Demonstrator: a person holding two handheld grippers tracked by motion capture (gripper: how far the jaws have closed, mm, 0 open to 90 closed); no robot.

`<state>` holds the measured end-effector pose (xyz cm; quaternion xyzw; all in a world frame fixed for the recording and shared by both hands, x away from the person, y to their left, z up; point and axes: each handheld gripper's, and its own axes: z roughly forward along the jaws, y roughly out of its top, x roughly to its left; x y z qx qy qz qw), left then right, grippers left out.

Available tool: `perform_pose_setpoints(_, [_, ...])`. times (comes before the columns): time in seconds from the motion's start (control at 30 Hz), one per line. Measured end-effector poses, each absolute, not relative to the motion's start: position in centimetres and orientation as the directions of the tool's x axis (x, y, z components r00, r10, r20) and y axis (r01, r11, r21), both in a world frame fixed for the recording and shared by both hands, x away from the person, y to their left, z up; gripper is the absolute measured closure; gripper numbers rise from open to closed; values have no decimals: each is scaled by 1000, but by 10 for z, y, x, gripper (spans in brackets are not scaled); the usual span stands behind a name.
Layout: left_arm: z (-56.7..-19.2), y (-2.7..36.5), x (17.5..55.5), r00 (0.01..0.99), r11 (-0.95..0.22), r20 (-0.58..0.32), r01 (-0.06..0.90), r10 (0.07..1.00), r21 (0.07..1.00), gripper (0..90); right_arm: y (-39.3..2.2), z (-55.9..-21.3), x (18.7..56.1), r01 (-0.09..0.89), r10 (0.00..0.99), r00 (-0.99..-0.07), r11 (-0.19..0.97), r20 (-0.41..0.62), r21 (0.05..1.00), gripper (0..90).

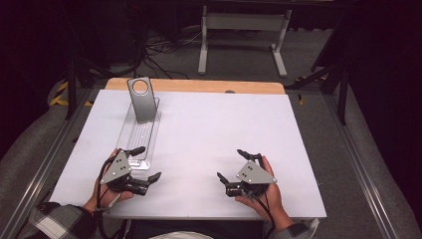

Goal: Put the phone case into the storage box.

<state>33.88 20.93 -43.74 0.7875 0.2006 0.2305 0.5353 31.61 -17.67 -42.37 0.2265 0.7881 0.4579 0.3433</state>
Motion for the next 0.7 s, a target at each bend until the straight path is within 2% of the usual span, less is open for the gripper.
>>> perform_pose_setpoints(0.7, [-437,208,339,817,-348,150,66,557,935,54,-174,-428,322,63,663,-674,491,-325,869,90])
